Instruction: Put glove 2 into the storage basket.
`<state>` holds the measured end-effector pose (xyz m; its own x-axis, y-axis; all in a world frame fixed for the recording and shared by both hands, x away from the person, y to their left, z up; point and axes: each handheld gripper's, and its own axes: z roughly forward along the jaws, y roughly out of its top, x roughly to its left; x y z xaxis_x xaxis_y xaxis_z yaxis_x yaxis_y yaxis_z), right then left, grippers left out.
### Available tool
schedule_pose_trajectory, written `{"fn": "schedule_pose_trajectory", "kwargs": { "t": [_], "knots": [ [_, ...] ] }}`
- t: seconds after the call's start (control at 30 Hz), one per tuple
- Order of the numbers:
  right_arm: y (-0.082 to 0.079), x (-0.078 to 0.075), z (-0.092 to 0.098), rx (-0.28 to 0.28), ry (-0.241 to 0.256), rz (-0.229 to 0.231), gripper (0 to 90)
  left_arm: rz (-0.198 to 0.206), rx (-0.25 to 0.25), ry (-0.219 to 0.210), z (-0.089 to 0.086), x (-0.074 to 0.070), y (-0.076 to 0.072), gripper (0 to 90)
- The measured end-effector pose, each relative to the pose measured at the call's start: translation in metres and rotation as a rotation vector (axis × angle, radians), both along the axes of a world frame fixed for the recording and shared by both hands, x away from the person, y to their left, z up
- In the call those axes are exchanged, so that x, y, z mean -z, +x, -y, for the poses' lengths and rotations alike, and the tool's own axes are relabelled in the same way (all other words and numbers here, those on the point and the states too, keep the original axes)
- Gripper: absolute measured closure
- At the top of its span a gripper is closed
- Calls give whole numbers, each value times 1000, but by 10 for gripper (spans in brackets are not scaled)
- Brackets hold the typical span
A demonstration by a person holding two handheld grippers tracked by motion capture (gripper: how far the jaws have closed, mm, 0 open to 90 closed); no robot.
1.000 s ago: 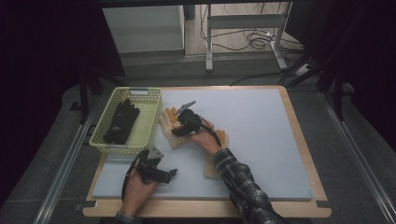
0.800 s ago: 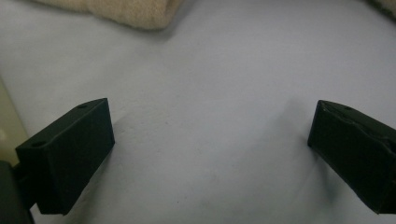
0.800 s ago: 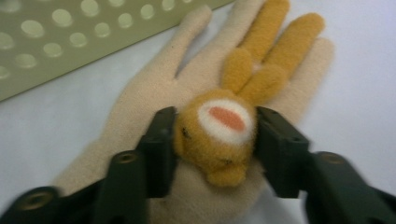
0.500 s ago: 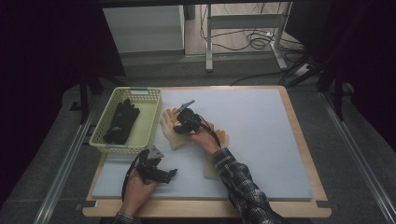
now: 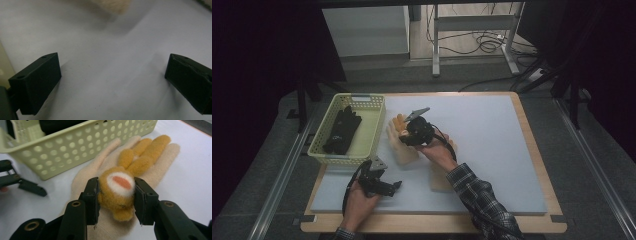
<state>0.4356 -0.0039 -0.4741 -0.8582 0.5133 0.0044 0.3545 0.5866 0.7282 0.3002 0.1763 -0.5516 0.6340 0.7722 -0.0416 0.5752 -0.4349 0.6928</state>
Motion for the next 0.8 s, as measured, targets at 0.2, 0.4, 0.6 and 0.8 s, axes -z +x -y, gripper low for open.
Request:
{"fn": "schedule_pose_trajectory", "kwargs": {
  "t": [0.2, 0.4, 0.6, 0.8],
  "knots": [
    [-15, -12, 18, 7, 35, -34, 584, 1, 0, -1, 0, 0, 0, 5],
    [-33, -23, 38, 27, 55, -34, 584, 2, 0, -1, 0, 0, 0, 5],
    [-54, -33, 64, 51, 68, -23, 584, 3, -3, -4, 0, 0, 0, 5],
    [-75, -39, 93, 80, 87, -7, 582, 2, -3, -4, 0, 0, 0, 5]
  ]
}}
